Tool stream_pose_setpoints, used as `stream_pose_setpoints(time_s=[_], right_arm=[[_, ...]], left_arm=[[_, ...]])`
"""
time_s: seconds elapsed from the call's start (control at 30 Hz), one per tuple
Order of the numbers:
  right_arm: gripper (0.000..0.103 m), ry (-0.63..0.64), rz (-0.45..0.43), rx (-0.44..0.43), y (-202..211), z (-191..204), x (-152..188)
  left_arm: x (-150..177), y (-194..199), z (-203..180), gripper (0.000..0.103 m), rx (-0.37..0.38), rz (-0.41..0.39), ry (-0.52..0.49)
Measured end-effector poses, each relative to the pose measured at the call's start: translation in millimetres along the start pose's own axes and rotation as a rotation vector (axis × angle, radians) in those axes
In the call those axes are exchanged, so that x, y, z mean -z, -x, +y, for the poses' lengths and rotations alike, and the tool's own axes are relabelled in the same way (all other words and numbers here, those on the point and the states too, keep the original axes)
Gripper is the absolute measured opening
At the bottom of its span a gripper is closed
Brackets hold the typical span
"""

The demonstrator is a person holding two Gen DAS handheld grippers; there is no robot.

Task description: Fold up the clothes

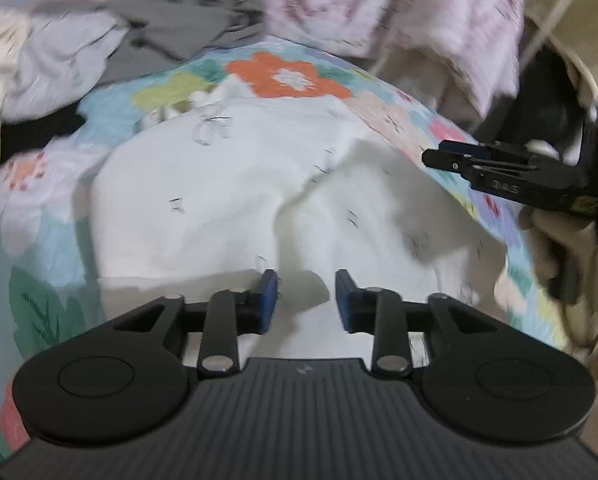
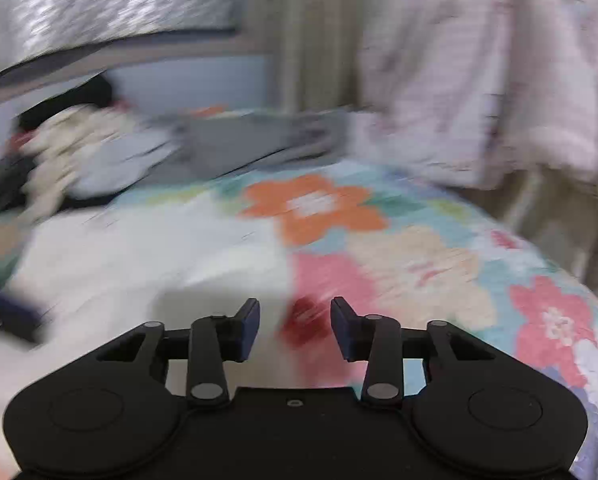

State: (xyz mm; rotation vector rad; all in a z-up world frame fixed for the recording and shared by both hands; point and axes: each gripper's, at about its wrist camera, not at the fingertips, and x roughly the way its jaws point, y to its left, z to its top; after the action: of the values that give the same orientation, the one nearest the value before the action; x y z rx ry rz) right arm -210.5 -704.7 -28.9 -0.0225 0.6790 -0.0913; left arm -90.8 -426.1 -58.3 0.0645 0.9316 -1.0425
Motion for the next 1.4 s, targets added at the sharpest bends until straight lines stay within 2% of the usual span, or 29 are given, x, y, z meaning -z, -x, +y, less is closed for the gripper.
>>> stream_pose_setpoints(time_s=[0.03,0.07,0.13,0.2,0.33,0.43,0.57,0.67,0.83,0.97,1.0,1.03,1.07,1.1,1.17,1.23,1.3,1.33,1.37,1.4], right_arm=[[0.05,0.019,0.027,-0.036,6.1,7.4,2.4],[0.054,0.027,0.038,-0.035,11.2,13.1,3.9],[0.06,0.017,0.058,0.006,22.8,21.5,7.8],[0.06,-0.023,0.068,0.014,34.9,19.8,15.0],[0.06,-0.304,0.075,-0.029,59.8,-15.0,45.1],[0.061,-0.52,0.073,-0.045,73.9,-40.7,70.2],[0.061,-0.615,-0.007,-0.142,91.7,-45.6,79.8],[0.061,-0.749,-0.01,-0.237,85.7,-47.2,92.2],[0.061,-0.897,0.103,-0.291,44.8,-46.7,111.4],[0.061,-0.968,0.072,-0.235,24.8,-41.0,116.4],[0.059,-0.953,0.048,-0.239,22.6,-38.1,112.7],[0.039,-0.9,0.022,-0.258,20.1,-32.9,105.6],[0.004,-0.846,0.007,-0.266,17.9,-27.1,99.0],[0.005,-0.8,-0.001,-0.254,17.8,-20.8,92.8],[0.005,-0.788,-0.057,-0.28,26.9,-13.6,84.8],[0.005,-0.897,-0.173,-0.434,47.0,-18.7,86.5],[0.005,-0.965,-0.269,-0.528,71.5,-26.1,87.9],[0.005,-0.989,-0.3,-0.541,80.4,-31.4,91.9],[0.005,-1.015,-0.296,-0.521,84.8,-35.8,95.5],[0.005,-0.991,-0.22,-0.425,82.2,-38.0,98.7]], left_arm=[[2.1,0.6,-3.8,0.036,0.003,0.004,-0.01],[4.5,1.8,-5.8,0.04,0.009,0.007,-0.006],[11.4,7.0,-6.7,0.042,0.02,0.006,0.024],[18.6,12.3,-7.7,0.042,0.016,0.005,0.035],[31.3,22.9,-18.6,0.042,-0.012,-0.005,-0.024],[35.9,25.4,-32.3,0.042,-0.004,-0.014,-0.064],[38.4,21.6,-55.0,0.042,0.061,-0.011,-0.115],[39.4,14.2,-63.4,0.042,0.095,0.005,-0.108],[46.2,6.5,-75.2,0.043,0.077,0.02,-0.168],[52.5,2.0,-77.5,0.045,0.058,0.021,-0.186],[53.7,0.5,-78.5,0.045,0.052,0.018,-0.196],[54.3,-0.8,-80.1,0.045,0.042,0.015,-0.209],[54.7,-1.9,-81.8,0.045,0.031,0.011,-0.221],[54.7,-2.6,-83.9,0.045,0.022,0.002,-0.225],[52.9,-0.6,-89.2,0.045,0.024,-0.029,-0.229],[51.6,4.7,-98.2,0.046,0.042,-0.06,-0.259],[51.6,9.6,-109.0,0.053,0.068,-0.074,-0.308],[52.3,11.1,-113.1,0.058,0.086,-0.07,-0.328],[53.3,11.2,-115.1,0.06,0.103,-0.055,-0.332],[54.8,10.0,-115.1,0.06,0.107,-0.034,-0.317]])
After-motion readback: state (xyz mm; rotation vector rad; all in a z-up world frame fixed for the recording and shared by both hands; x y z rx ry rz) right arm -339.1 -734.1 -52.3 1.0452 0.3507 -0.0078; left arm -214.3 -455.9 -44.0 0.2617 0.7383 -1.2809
